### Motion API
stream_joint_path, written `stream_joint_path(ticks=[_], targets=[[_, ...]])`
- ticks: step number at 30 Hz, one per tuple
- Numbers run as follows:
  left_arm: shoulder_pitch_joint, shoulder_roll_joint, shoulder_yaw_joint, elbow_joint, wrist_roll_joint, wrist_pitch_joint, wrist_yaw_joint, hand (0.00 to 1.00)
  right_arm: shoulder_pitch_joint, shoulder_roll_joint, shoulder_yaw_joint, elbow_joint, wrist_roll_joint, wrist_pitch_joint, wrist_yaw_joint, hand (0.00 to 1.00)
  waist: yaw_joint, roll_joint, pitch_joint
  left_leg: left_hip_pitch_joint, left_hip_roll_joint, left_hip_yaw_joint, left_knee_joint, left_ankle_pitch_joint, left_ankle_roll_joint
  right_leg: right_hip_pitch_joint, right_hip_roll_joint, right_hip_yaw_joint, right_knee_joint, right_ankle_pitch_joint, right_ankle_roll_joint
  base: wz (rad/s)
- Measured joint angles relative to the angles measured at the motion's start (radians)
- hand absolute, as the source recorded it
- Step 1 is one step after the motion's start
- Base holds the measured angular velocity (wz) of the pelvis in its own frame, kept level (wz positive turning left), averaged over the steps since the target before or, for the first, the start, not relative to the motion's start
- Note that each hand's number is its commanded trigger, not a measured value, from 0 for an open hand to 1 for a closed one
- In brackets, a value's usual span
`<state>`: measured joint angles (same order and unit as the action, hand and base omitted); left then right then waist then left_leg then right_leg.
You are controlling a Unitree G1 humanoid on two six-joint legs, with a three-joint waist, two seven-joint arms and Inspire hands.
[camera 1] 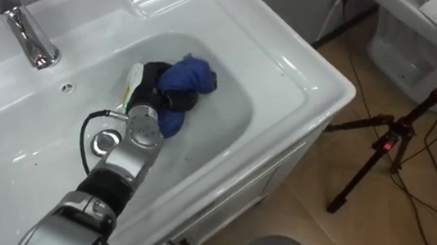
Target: Wipe basin
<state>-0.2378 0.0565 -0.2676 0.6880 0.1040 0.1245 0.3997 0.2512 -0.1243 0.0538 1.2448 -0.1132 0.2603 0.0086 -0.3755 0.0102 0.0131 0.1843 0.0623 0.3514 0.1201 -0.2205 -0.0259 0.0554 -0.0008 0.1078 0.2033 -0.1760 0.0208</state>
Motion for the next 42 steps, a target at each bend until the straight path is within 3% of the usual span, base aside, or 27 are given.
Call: stream_joint_path(ticks=[8, 15, 18, 22, 27, 29, 36, 42], targets=[[-0.019, 0.037, -0.003, -0.001, 0.067, 0.010, 0.003, 1.00, 0.005, -0.015, -0.028, 0.003, -0.046, 0.003, 0.026, 0.00, -0.011, 0.006, 0.0002, -0.007, 0.000, 0.002, 0.004, 0.000, 0.000, -0.003, 0.001, 0.003, 0.000, 0.000, 0.000, 0.00], [-0.040, 0.041, -0.001, 0.044, 0.067, 0.019, 0.001, 1.00, 0.007, -0.015, -0.041, 0.002, -0.046, 0.003, 0.015, 0.00, -0.012, 0.027, 0.0006, 0.005, 0.004, 0.002, 0.005, -0.001, -0.002, 0.006, 0.006, 0.006, 0.000, 0.001, -0.001, -0.01], [-0.041, 0.043, 0.027, 0.100, 0.099, 0.021, -0.003, 1.00, 0.015, -0.015, -0.070, -0.002, -0.046, 0.003, 0.013, 0.00, -0.007, 0.033, 0.0027, 0.026, 0.012, 0.008, 0.006, -0.009, -0.009, 0.027, 0.015, 0.014, -0.001, 0.002, -0.003, -0.11], [-0.036, 0.070, 0.074, 0.158, 0.162, 0.030, -0.016, 1.00, 0.016, -0.018, -0.103, -0.002, -0.048, 0.005, -0.006, 0.00, -0.002, 0.037, 0.0025, 0.030, 0.017, 0.024, 0.006, -0.011, -0.013, 0.031, 0.022, 0.028, -0.001, 0.002, -0.008, -0.11], [-0.028, 0.092, 0.098, 0.208, 0.241, 0.031, -0.016, 1.00, 0.018, -0.023, -0.113, -0.004, -0.043, 0.024, -0.005, 0.00, 0.031, 0.035, -0.0016, 0.036, 0.016, 0.027, 0.006, -0.011, -0.013, 0.030, 0.022, 0.033, -0.004, 0.002, -0.008, -0.03], [-0.011, 0.091, 0.113, 0.218, 0.304, 0.026, -0.019, 1.00, 0.019, -0.023, -0.115, -0.005, -0.047, 0.024, -0.001, 0.00, 0.059, 0.034, -0.0126, 0.037, 0.016, 0.027, 0.006, -0.011, -0.013, 0.036, 0.023, 0.035, -0.017, 0.004, -0.010, -0.04], [0.034, 0.089, 0.169, 0.232, 0.342, 0.016, -0.018, 1.00, 0.023, -0.025, -0.118, -0.058, -0.046, 0.021, -0.006, 0.00, 0.106, 0.038, -0.0160, 0.040, 0.017, 0.008, 0.009, -0.011, -0.013, 0.047, 0.021, 0.025, -0.022, 0.004, -0.010, 0.07], [0.097, 0.080, 0.259, 0.235, 0.371, 0.014, -0.008, 1.00, 0.013, -0.024, -0.124, -0.066, -0.045, 0.027, -0.012, 0.00, 0.151, 0.037, -0.0166, 0.057, 0.015, -0.005, 0.010, -0.011, -0.013, 0.066, 0.020, 0.015, -0.022, 0.002, -0.010, 0.05]])
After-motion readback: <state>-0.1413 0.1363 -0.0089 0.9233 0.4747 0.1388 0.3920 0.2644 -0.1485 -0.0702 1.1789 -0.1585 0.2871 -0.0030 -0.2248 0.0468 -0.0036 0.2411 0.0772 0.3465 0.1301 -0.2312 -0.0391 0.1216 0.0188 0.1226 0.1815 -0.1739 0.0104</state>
